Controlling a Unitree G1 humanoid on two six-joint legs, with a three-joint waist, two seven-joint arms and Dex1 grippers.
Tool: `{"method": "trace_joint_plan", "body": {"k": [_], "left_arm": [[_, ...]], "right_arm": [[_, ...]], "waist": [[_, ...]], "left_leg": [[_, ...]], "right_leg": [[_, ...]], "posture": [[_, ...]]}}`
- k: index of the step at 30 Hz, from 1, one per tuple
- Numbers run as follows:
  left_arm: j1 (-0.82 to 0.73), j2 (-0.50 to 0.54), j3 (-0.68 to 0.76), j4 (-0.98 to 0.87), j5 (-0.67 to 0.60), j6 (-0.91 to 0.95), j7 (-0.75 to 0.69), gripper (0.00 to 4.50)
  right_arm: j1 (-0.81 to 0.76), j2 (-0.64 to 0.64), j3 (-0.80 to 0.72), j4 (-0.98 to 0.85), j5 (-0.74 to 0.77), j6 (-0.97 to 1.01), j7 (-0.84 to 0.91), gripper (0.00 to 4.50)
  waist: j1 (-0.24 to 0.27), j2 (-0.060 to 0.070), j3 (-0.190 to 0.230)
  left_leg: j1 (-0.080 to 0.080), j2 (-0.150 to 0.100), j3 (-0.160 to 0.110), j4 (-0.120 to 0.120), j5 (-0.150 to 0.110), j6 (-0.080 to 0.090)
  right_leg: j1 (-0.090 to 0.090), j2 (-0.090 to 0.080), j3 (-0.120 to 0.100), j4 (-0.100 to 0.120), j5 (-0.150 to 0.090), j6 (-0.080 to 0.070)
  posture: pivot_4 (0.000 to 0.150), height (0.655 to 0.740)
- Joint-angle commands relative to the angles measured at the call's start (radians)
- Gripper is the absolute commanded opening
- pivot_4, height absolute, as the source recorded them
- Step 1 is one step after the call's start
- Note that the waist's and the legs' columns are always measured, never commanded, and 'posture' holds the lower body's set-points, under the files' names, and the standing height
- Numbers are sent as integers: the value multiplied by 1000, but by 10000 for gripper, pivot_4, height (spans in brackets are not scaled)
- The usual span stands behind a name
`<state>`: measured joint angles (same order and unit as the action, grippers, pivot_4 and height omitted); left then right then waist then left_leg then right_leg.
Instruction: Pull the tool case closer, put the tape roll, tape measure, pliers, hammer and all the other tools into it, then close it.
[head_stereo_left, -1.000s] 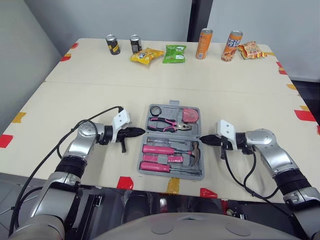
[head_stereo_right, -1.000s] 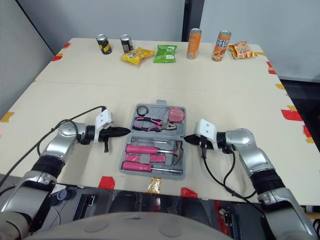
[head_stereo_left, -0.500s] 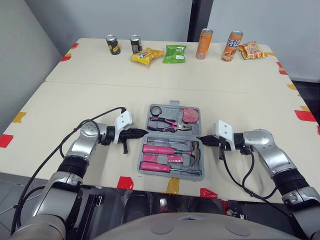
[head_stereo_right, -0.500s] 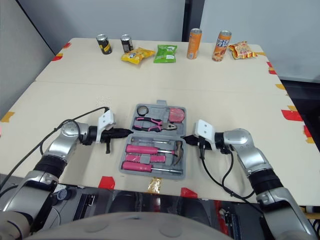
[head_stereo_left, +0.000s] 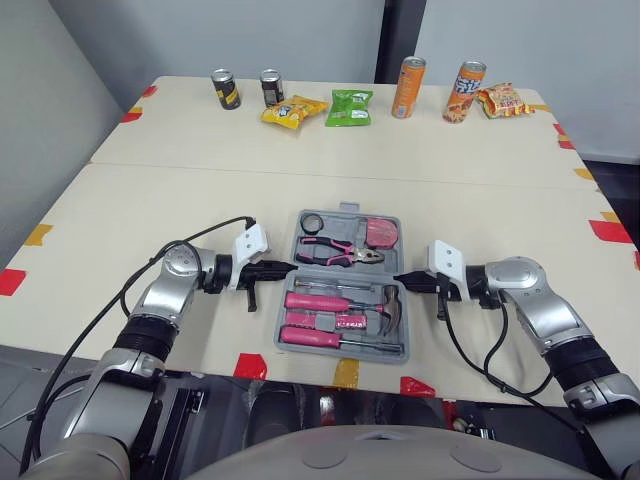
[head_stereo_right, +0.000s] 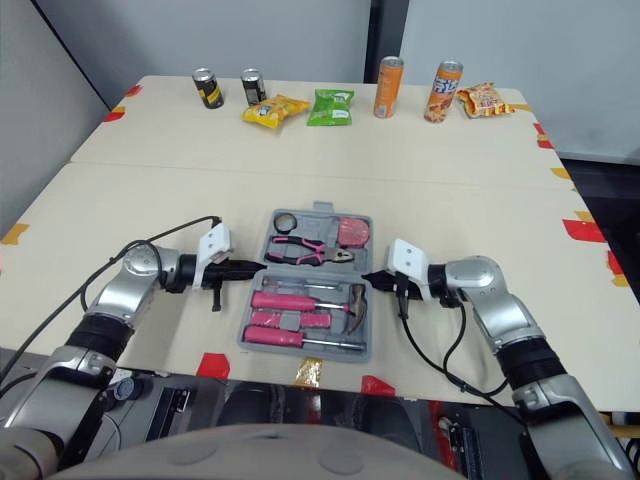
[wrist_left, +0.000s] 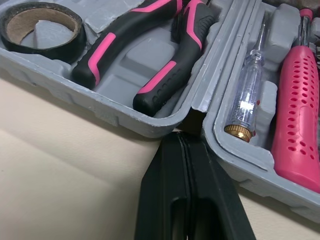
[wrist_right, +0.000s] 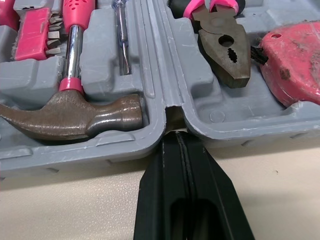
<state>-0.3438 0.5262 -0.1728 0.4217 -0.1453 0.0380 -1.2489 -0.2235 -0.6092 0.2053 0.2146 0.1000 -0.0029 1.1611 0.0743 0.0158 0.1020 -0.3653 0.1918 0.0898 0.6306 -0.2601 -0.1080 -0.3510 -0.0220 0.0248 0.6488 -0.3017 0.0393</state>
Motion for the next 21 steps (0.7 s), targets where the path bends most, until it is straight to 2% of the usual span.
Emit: {"method": "trace_joint_plan", "body": {"k": [1,10,21], "left_arm": [[41,-12,-54,-94,-1,32,-27,0],[81,-11,-73,-156,11,57,-22,0],[125,15,-84,-196,17,54,-28,0]], "right_arm": [[17,0,0,-94,37,2,19,598],[88,-37,-4,-198,64,67,38,598],[119,-41,-4,-227,66,85,28,598]], "waist": [[1,0,0],[2,0,0],[-2,0,0]], "left_leg": [[0,0,0,0,0,0],[0,0,0,-2,0,0],[1,0,0,-3,0,0]], "right_leg": [[0,0,0,0,0,0],[0,0,0,-2,0,0],[0,0,0,-3,0,0]], "posture": [[1500,7400],[1500,7400],[1500,7400]]}}
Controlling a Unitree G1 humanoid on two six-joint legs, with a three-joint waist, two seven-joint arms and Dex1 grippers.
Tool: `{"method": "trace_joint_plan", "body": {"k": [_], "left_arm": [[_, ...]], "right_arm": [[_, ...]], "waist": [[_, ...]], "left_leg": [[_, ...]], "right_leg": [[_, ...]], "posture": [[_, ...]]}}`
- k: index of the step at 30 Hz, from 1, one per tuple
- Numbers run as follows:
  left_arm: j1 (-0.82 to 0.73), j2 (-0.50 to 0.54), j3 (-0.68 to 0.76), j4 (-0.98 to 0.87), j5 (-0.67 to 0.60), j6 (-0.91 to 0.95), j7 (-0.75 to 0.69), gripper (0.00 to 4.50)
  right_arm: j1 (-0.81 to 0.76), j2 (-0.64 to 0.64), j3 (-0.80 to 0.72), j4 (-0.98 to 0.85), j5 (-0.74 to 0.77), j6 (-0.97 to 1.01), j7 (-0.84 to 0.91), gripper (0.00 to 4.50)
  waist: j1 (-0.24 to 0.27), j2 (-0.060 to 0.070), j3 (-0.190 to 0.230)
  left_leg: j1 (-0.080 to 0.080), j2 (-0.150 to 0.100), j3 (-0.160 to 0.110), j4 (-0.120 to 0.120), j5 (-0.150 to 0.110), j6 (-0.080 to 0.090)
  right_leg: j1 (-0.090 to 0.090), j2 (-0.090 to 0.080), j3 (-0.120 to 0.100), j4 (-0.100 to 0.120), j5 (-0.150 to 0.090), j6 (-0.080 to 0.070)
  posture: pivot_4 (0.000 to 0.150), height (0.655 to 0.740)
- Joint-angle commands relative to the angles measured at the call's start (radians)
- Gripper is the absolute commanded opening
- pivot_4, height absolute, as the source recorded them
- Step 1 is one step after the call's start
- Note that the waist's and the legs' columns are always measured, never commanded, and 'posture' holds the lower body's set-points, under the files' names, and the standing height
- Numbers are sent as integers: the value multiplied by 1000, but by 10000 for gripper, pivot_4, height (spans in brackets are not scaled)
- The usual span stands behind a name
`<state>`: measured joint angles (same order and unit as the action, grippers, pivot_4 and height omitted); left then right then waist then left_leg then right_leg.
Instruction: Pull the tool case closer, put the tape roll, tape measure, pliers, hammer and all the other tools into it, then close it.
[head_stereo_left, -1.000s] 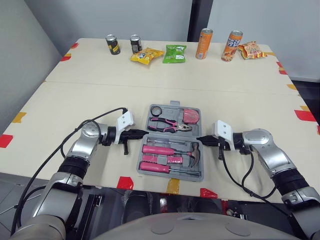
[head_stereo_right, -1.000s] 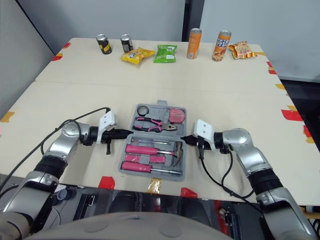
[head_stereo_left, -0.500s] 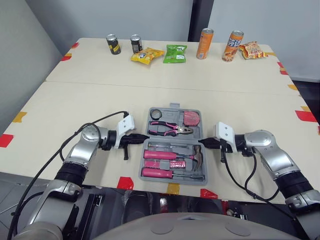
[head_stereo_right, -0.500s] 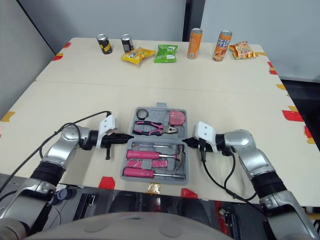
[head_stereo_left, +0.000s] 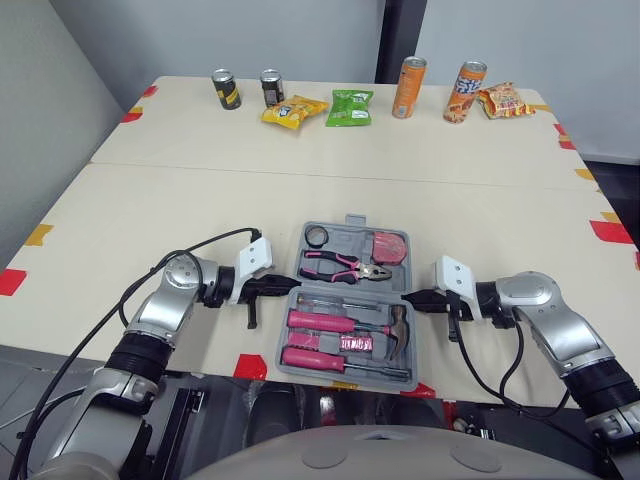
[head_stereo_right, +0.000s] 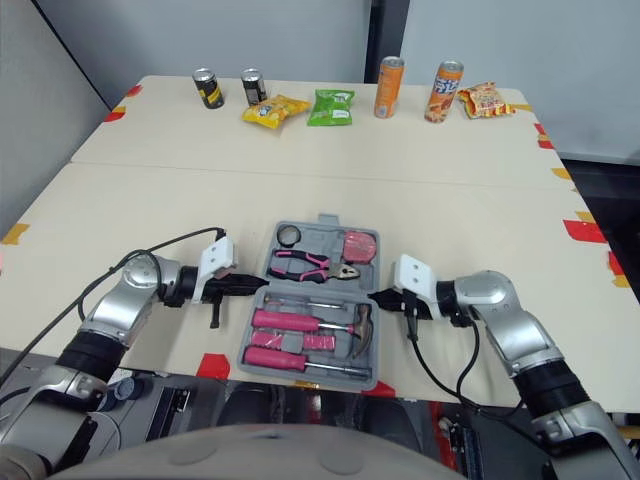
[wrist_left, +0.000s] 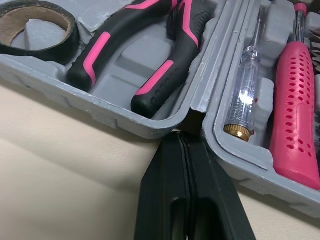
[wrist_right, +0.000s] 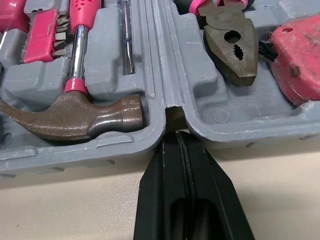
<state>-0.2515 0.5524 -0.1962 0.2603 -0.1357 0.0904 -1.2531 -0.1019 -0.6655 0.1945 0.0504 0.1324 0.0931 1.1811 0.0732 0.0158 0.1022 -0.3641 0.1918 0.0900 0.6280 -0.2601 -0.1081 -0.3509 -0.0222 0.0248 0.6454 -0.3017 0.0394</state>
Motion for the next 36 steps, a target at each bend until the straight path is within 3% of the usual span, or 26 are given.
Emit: {"method": "trace_joint_plan", "body": {"k": [1,26,30,36], "left_arm": [[39,-8,-60,-42,6,4,-24,0],[26,10,-17,4,19,-39,15,0],[49,45,26,-28,-9,-27,21,0],[120,111,176,-166,-182,49,1,0]], "right_arm": [[-3,16,8,-61,33,-11,8,598],[-6,3,-10,-48,35,-23,11,598],[7,-34,-46,-60,58,-15,26,598],[43,-68,-172,-50,195,17,50,598]], "waist": [[-2,0,0],[-9,0,1],[-10,0,2],[-19,-2,8]], "left_leg": [[0,0,0,0,0,0],[6,0,1,-3,0,0],[6,0,1,-3,0,0],[6,0,1,-5,0,0]], "right_leg": [[0,0,0,0,0,0],[3,-1,1,-2,0,0],[3,-1,1,-3,0,0],[3,0,1,-4,0,0]], "posture": [[1500,7400],[1500,7400],[1500,7400],[1500,7400]]}}
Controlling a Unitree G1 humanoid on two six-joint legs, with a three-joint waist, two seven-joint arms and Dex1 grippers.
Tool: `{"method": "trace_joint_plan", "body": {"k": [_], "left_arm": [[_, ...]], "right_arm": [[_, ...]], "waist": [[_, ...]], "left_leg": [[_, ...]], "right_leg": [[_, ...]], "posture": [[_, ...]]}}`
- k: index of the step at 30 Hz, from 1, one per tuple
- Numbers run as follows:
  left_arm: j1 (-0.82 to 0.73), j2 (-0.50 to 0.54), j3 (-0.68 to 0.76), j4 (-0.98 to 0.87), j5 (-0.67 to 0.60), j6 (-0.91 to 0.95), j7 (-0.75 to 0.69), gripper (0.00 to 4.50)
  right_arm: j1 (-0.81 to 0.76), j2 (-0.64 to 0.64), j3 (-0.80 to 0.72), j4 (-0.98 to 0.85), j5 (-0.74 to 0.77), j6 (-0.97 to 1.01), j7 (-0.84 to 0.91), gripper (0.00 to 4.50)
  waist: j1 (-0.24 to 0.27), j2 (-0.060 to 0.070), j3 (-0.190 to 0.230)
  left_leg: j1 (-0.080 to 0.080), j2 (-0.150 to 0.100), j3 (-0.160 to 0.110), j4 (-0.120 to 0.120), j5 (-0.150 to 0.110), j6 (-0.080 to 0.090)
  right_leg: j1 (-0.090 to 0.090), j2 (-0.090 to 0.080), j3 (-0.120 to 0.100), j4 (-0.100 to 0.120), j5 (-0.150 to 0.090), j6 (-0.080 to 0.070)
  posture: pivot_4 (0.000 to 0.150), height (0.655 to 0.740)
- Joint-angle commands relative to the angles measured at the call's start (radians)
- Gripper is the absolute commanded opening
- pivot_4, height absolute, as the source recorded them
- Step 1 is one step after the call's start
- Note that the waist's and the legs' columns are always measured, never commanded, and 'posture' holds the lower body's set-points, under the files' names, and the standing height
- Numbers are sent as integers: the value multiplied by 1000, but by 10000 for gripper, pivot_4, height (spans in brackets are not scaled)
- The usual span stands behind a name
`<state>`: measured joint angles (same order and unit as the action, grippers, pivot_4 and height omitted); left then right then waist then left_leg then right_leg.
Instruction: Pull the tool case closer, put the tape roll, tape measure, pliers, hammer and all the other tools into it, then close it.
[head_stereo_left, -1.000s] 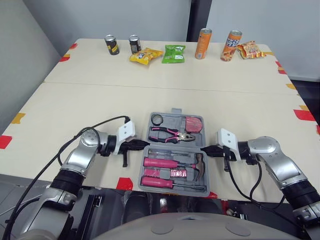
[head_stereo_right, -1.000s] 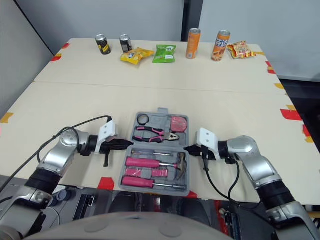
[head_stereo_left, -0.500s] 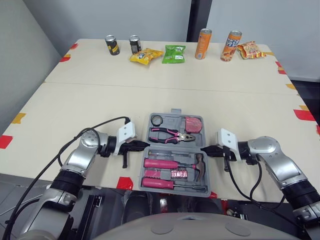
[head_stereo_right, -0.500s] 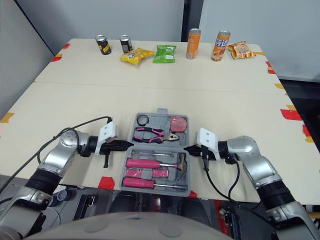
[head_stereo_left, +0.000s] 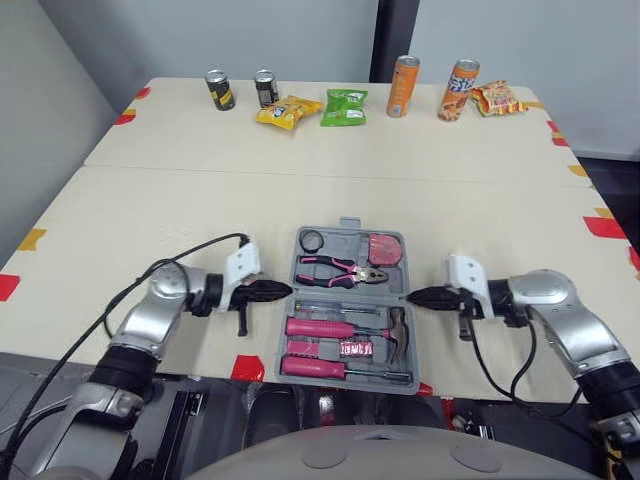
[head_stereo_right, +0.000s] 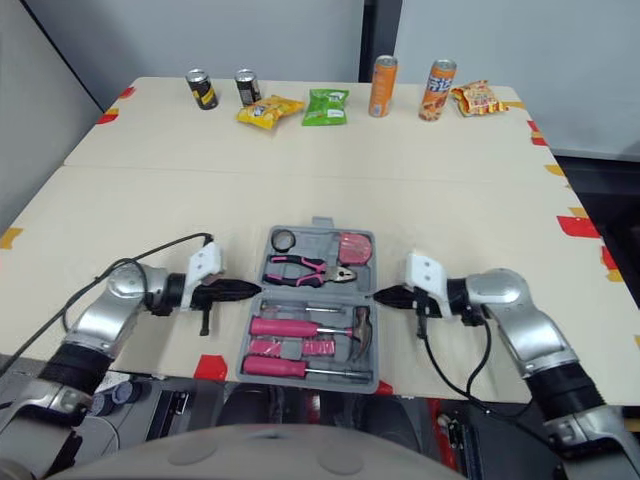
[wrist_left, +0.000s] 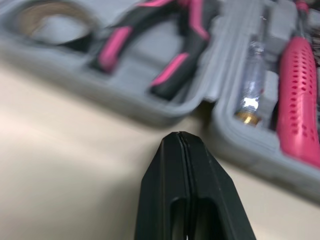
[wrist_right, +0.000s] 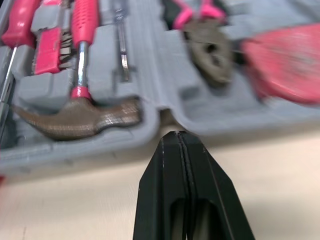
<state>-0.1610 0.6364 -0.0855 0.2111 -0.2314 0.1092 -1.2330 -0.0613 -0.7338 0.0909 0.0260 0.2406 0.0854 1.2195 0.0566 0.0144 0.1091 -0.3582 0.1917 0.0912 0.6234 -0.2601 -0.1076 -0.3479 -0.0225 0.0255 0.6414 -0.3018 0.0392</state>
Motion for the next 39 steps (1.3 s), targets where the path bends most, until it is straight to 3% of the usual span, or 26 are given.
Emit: {"method": "trace_joint_plan", "body": {"k": [1,6,7,14,19,20,27,39], "left_arm": [[49,37,72,-160,-108,46,-27,0],[142,70,42,-389,-174,120,-47,0],[153,75,22,-430,-177,138,-50,0],[189,82,-124,-513,-100,136,-34,0],[182,97,-212,-448,22,81,-12,0],[176,96,-223,-435,43,69,-4,0],[139,70,-276,-349,118,18,34,0],[131,81,-293,-284,130,-25,33,0]], "right_arm": [[0,4,-87,-19,110,41,9,598],[-73,12,-142,50,196,163,-3,598],[-101,22,-150,68,226,216,-10,2851],[-283,80,-117,186,271,522,-80,26304],[-380,113,-73,291,242,624,-82,43396],[-389,117,-62,307,235,634,-78,44616],[-451,172,-8,396,200,682,-79,44616],[-496,279,-47,479,240,794,-62,44616]], "waist": [[-3,-1,2],[-5,-1,6],[-6,-1,7],[-5,1,11],[-3,2,11],[-2,2,11],[8,2,11],[-4,3,8]], "left_leg": [[0,0,0,0,0,0],[0,0,0,-1,0,0],[0,0,0,-1,0,0],[5,0,2,-4,1,1],[5,0,3,-4,1,1],[5,0,3,-4,1,1],[6,0,4,-4,1,1],[8,2,5,-4,2,0]], "right_leg": [[0,0,0,0,0,0],[0,-1,0,-1,0,0],[0,-1,0,-1,0,0],[1,1,1,1,-1,-1],[1,1,2,2,-1,-1],[1,1,2,2,-1,-1],[1,0,3,3,-1,-2],[1,2,3,7,-2,-4]], "posture": [[1500,7400],[1500,7400],[1500,7400],[1500,7400],[1500,7400],[1500,7400],[1500,7400],[1500,7400]]}}
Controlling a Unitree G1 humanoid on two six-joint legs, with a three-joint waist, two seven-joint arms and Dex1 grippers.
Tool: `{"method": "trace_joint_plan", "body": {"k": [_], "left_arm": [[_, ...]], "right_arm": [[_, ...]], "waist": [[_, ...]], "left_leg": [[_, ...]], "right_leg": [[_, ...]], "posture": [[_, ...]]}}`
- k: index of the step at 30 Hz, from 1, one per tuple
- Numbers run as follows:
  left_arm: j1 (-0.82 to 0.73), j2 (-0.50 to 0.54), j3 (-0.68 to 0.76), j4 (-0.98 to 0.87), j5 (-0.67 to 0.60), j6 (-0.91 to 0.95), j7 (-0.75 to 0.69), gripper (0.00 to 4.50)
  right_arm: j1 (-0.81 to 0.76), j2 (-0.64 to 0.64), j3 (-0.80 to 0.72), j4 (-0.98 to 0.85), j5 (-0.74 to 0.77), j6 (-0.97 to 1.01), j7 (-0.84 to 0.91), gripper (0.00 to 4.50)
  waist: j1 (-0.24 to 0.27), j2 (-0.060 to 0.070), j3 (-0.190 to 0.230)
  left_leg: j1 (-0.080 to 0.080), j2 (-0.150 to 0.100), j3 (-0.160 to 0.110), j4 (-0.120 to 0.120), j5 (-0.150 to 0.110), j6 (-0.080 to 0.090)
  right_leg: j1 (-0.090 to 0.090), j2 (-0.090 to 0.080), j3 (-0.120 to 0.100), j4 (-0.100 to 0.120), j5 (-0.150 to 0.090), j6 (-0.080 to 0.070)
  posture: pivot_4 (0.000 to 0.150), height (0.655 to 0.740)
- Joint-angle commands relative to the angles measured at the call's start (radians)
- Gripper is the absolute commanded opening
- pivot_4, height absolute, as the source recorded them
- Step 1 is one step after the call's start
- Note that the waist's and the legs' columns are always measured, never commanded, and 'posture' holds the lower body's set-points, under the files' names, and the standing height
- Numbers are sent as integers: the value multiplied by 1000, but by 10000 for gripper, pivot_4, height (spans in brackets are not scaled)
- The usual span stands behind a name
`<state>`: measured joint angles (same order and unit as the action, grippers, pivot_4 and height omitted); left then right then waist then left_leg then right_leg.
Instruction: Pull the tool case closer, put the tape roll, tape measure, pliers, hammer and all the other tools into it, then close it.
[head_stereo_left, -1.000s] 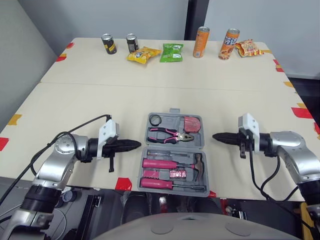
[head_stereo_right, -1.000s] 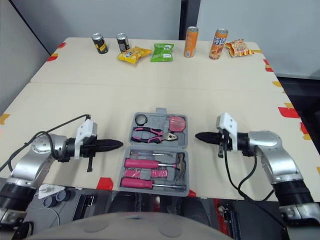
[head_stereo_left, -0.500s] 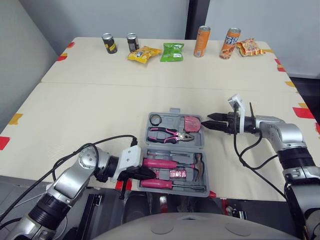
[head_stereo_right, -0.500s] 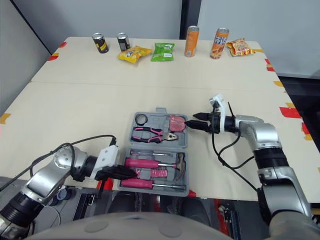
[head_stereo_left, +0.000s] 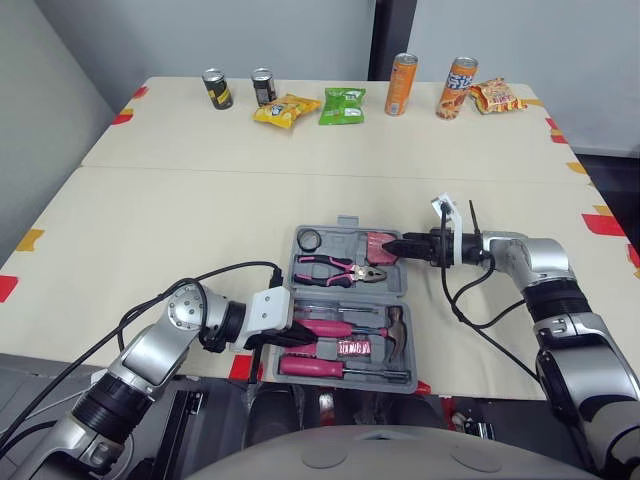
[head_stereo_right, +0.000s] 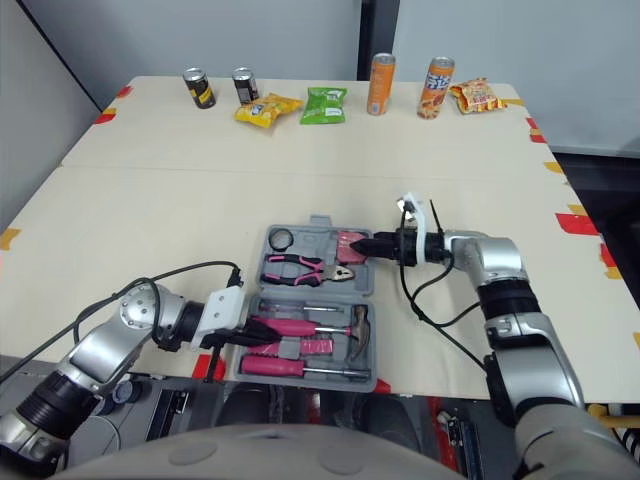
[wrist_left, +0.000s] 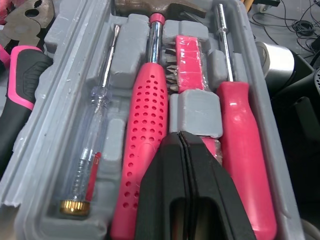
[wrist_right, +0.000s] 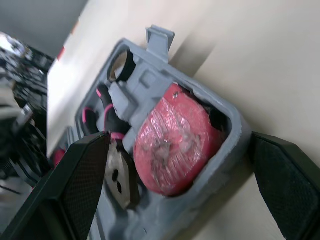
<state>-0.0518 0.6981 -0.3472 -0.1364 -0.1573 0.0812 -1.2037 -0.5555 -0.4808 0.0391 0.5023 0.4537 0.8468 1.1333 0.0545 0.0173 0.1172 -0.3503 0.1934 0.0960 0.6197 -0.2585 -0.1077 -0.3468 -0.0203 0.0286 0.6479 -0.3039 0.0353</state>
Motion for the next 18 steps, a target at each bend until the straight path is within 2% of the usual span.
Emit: {"method": "trace_joint_plan", "body": {"k": [1,11,18], "left_arm": [[21,20,-33,66,57,-1,3,0],[25,21,-40,79,61,-20,3,0],[25,15,-37,79,52,-29,5,0]], "right_arm": [[-1,28,0,3,28,37,25,44616],[24,50,-76,-57,101,119,32,44616],[43,33,-121,-113,185,124,109,44616]], "waist": [[-2,0,0],[-2,0,0],[1,0,0]], "left_leg": [[0,0,0,0,0,0],[0,0,0,0,0,0],[0,1,0,0,0,0]], "right_leg": [[0,0,0,0,0,0],[0,0,0,0,0,0],[0,0,0,0,0,0]], "posture": [[1500,7400],[1500,7400],[1500,7400]]}}
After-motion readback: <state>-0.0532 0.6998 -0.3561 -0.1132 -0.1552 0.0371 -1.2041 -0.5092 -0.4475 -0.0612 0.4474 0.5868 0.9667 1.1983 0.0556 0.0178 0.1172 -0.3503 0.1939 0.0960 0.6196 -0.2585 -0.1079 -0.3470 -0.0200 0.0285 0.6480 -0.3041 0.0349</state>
